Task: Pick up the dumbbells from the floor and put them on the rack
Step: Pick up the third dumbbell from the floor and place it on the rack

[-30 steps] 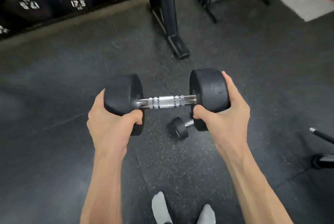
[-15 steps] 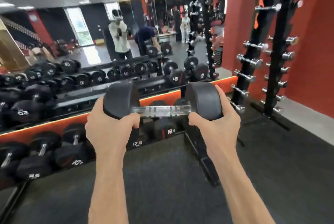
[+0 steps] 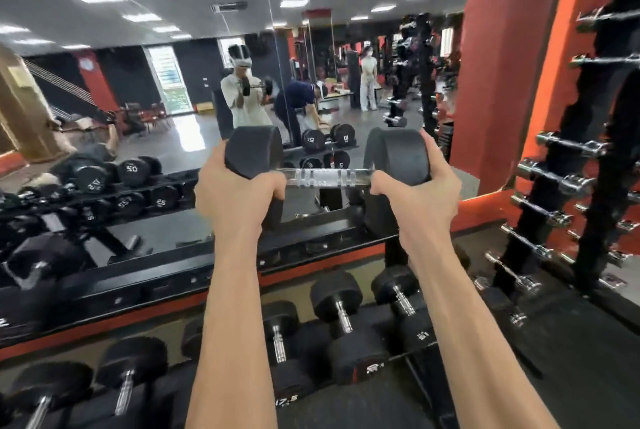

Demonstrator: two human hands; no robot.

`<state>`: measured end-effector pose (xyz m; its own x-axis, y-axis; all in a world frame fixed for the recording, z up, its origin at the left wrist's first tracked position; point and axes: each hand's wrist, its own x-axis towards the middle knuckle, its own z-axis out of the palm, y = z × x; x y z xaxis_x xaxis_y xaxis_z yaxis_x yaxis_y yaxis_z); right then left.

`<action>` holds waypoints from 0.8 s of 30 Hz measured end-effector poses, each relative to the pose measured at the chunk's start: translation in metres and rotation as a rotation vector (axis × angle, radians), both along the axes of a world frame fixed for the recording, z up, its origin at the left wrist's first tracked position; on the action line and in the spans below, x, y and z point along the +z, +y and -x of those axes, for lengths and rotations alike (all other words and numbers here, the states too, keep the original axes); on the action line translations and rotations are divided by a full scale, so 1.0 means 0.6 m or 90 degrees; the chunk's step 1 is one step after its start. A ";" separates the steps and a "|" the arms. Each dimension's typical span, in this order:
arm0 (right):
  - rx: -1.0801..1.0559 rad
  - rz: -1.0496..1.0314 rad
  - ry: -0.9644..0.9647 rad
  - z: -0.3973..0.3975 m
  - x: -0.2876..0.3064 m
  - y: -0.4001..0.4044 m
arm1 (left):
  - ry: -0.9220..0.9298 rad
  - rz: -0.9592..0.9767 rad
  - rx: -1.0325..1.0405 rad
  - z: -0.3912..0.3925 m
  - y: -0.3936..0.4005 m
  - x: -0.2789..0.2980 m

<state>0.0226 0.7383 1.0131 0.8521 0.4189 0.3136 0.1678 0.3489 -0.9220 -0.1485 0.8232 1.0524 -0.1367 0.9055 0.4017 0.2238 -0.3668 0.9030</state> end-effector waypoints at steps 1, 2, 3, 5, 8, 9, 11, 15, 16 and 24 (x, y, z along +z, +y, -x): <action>-0.016 0.010 0.013 -0.011 -0.005 0.046 | 0.013 0.014 -0.005 -0.013 0.047 0.000; -0.023 0.014 0.023 -0.025 -0.008 0.089 | 0.023 0.027 -0.010 -0.029 0.093 -0.001; -0.011 0.019 0.032 -0.038 -0.011 0.132 | 0.029 0.040 -0.010 -0.042 0.137 -0.006; 0.001 0.044 0.071 -0.068 -0.031 0.220 | 0.080 0.058 -0.011 -0.070 0.220 -0.013; -0.013 0.081 0.110 -0.112 -0.074 0.342 | 0.129 0.091 -0.030 -0.122 0.353 -0.034; -0.016 0.098 0.118 -0.126 -0.088 0.383 | 0.138 0.104 -0.023 -0.139 0.400 -0.047; -0.040 0.149 0.143 -0.159 -0.122 0.458 | 0.185 0.138 -0.025 -0.175 0.483 -0.074; -0.083 0.254 0.174 -0.193 -0.186 0.582 | 0.244 0.206 -0.060 -0.229 0.638 -0.154; -0.095 0.282 0.186 -0.196 -0.203 0.607 | 0.260 0.229 -0.070 -0.240 0.671 -0.175; -0.204 0.418 0.304 -0.181 -0.327 0.755 | 0.427 0.327 -0.206 -0.289 0.877 -0.315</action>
<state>0.1312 1.1914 0.8172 0.9386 0.1068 -0.3282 -0.2892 -0.2755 -0.9168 0.0247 1.3494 0.8636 0.2731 0.9487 -0.1596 0.7179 -0.0906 0.6902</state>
